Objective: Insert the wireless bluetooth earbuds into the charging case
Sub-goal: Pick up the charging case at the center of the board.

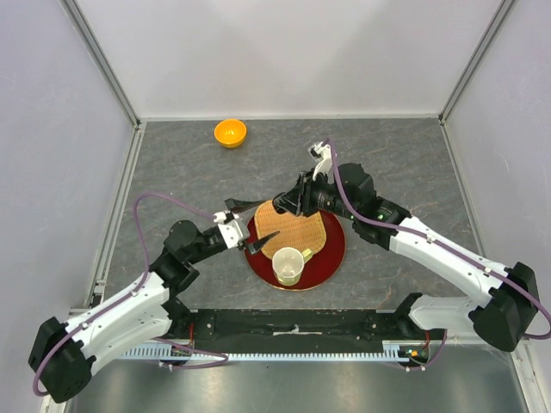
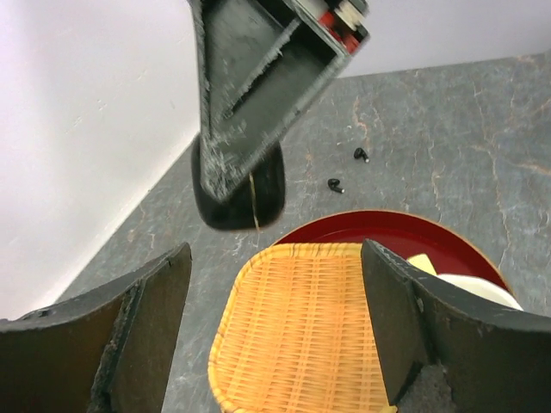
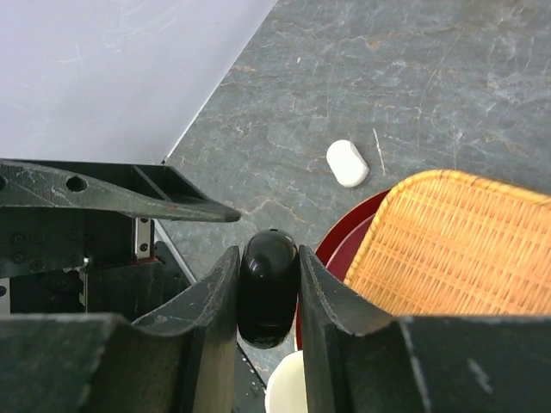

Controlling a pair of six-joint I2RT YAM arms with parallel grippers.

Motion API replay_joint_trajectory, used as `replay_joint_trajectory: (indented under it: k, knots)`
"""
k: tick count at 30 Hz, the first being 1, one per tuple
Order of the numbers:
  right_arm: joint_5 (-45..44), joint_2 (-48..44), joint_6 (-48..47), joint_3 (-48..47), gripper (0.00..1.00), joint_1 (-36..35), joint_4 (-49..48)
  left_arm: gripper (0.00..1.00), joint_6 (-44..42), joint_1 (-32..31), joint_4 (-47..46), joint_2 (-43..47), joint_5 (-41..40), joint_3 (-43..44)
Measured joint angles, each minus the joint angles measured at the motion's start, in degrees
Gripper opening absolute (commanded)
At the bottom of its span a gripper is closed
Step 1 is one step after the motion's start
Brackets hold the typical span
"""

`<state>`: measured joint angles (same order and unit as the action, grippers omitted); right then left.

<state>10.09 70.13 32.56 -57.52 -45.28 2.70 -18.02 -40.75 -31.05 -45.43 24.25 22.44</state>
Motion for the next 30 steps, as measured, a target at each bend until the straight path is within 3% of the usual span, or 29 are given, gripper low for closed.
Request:
replay_joint_trajectory:
  k: [3,8,14,20,30]
  knots:
    - [5.57,0.02,-2.32,-1.25,0.00,3.32,0.76,0.86,-3.50,0.00,5.66,3.61,-0.26,0.00]
    - [22.18,2.10,-6.10,-3.82,0.00,11.04,2.25,0.86,-6.84,0.00,9.68,7.72,-1.27,-0.72]
    - [41.35,6.56,-11.26,-6.88,0.00,11.72,5.66,0.86,-7.04,0.00,8.20,6.67,-0.90,-1.42]
    - [50.03,7.78,-13.40,-7.41,0.00,11.58,7.08,0.86,-6.82,0.00,2.08,2.45,2.99,-1.46]
    - [55.36,9.09,-14.73,-7.58,0.00,11.58,7.74,0.86,-5.18,0.00,-9.14,1.22,7.89,-2.38]
